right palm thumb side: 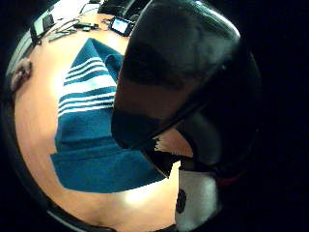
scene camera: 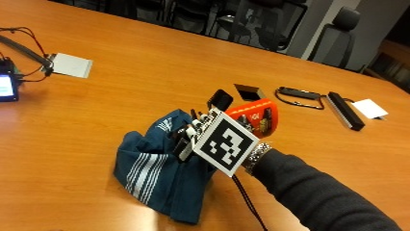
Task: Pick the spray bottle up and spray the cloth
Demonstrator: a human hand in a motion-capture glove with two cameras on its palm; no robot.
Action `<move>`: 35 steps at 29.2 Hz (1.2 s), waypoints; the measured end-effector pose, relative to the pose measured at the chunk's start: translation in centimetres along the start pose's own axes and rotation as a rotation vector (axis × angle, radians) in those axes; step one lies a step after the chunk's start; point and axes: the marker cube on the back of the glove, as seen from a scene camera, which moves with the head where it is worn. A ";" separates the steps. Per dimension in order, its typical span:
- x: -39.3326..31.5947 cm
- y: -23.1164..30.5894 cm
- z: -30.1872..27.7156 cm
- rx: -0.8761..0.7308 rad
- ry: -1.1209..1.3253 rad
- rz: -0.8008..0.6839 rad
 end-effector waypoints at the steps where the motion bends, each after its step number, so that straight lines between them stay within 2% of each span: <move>1: 0.0 0.3 0.1 -0.007 0.008 -0.003; 7: 1.0 1.8 -0.3 -0.043 0.024 0.023; 12: 3.3 2.7 -3.4 -0.059 -0.042 0.147; 18: 6.4 1.6 -9.9 0.018 -0.343 0.408; 22: 7.4 -0.7 -12.1 0.095 -0.579 0.553; 28: 6.2 -4.5 -11.7 0.155 -0.908 0.716; 35: 4.2 -5.8 -8.0 0.188 -1.065 0.908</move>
